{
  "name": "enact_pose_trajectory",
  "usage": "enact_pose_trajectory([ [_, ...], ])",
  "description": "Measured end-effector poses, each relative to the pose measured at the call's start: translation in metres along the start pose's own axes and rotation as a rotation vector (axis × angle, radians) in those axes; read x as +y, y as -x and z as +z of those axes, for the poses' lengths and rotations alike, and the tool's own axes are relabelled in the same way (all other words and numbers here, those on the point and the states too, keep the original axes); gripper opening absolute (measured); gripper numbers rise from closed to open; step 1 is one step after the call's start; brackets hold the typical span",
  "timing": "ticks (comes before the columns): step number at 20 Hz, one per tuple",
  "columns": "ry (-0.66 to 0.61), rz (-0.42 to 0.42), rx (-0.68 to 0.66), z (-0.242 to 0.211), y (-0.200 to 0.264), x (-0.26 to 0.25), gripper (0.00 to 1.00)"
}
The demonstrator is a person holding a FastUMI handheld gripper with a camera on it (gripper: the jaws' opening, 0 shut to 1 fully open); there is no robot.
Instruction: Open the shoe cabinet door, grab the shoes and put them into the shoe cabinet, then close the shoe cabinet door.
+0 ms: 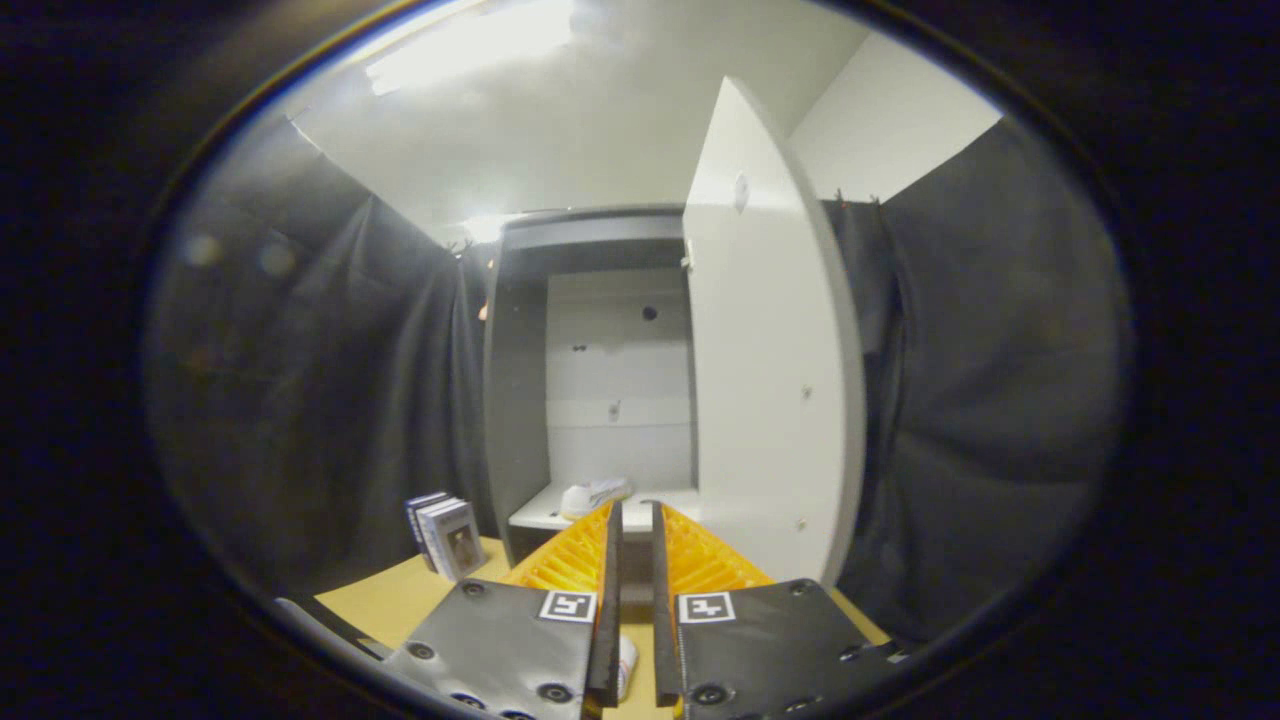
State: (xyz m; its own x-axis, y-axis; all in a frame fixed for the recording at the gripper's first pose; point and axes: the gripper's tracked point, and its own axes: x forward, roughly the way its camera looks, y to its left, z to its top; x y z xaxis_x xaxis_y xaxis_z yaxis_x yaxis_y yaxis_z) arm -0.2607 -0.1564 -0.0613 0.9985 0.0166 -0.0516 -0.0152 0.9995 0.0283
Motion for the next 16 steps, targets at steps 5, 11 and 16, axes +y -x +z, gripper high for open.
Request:
enact_pose_trajectory([
  [5, -0.114, 0.054, 0.165, -0.118, -0.033, 0.03, 0.16],
  [11, -0.112, 0.028, 0.445, -0.29, -0.056, 0.034, 0.21],
  [16, -0.078, 0.001, 0.609, -0.389, -0.065, 0.033, 0.25],
])
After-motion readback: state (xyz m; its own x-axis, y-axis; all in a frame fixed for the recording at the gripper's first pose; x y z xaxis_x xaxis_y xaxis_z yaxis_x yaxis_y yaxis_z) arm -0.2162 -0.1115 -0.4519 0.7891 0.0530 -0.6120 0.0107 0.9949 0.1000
